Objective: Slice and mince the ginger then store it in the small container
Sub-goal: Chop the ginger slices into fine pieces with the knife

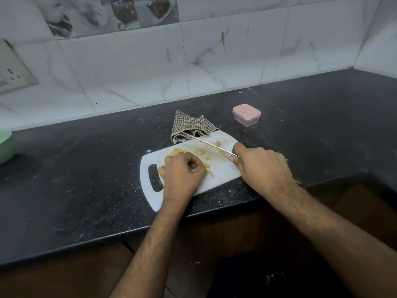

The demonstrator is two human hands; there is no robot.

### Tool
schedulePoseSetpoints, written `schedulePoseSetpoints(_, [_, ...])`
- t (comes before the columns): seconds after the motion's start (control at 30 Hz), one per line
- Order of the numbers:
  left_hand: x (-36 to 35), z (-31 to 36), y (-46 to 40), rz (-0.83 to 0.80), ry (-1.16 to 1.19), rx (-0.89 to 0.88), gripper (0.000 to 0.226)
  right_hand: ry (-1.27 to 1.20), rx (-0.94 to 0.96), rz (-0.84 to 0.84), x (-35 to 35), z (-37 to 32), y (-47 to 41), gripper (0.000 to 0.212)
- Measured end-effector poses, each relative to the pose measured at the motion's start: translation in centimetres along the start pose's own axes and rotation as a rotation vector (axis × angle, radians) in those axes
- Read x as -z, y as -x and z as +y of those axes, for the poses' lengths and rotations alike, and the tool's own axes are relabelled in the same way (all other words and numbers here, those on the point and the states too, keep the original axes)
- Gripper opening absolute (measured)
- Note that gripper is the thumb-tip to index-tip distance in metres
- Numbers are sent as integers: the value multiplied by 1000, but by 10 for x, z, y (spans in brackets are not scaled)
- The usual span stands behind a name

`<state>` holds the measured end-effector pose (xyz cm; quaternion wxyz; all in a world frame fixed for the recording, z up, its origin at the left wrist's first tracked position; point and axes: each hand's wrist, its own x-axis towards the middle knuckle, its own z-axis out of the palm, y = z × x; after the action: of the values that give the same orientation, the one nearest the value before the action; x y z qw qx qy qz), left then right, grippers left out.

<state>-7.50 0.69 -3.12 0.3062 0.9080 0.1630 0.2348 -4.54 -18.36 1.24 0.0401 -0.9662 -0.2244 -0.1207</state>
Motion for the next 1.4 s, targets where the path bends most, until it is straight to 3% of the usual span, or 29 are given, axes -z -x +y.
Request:
schedulePoseSetpoints(0.27, [5, -1, -1, -23, 96, -40, 9, 12, -3, 163, -29, 7, -16, 29])
schedulePoseSetpoints(0.67, [7, 4, 7, 24, 195, -61, 11, -1, 19, 172, -40, 10, -18, 34])
schedulePoseSetpoints(1.2, [3, 5, 9, -150, 110, -211, 26, -6, 17, 178, -45, 12, -19, 32])
schedulePoseSetpoints(1.4, [1, 0, 7, -122, 152, -232, 16, -16, 16, 191, -43, 12, -20, 30])
